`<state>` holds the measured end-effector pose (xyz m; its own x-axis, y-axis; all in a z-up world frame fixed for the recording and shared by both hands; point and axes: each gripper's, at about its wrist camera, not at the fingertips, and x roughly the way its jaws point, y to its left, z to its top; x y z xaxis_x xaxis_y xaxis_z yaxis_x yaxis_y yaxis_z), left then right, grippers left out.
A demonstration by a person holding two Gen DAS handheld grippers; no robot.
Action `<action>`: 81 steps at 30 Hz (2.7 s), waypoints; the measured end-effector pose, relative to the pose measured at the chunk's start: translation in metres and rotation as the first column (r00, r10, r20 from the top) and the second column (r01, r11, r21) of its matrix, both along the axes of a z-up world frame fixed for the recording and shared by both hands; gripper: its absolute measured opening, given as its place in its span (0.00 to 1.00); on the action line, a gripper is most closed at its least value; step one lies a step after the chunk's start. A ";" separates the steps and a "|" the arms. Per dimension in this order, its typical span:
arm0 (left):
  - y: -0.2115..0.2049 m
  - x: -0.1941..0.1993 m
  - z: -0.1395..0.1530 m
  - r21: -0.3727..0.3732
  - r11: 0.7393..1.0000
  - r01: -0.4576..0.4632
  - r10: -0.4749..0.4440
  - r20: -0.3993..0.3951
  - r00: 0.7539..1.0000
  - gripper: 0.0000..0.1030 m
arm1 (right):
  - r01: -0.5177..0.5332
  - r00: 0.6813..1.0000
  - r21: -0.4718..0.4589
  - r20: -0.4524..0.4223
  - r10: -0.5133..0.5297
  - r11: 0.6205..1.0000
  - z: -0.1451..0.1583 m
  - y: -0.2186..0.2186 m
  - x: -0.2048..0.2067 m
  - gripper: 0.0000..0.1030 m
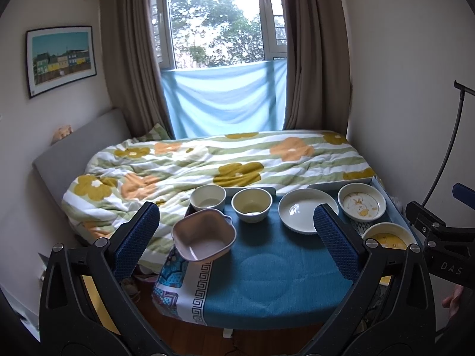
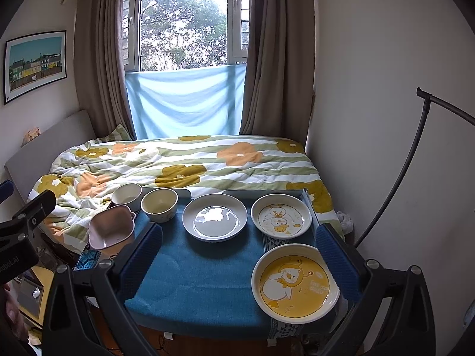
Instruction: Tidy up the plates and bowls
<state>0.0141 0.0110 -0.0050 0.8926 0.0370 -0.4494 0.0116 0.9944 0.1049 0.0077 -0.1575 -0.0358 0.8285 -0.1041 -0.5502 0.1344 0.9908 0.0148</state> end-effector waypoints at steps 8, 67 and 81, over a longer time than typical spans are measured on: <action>-0.006 0.010 0.003 0.013 0.999 0.048 -0.048 -0.032 0.998 1.00 | 0.036 0.999 0.013 -0.030 -0.036 0.999 0.002 -0.002 0.003 1.00; -0.271 0.195 -0.289 -0.247 0.749 0.615 -0.589 -0.673 0.448 0.15 | 0.343 0.905 0.462 -0.397 -0.154 0.818 -0.244 -0.228 0.023 0.15; -0.192 0.180 -0.212 -0.270 0.837 0.475 -0.534 -0.591 0.604 0.15 | 0.141 0.944 0.412 -0.331 0.004 0.900 -0.189 -0.199 0.051 0.15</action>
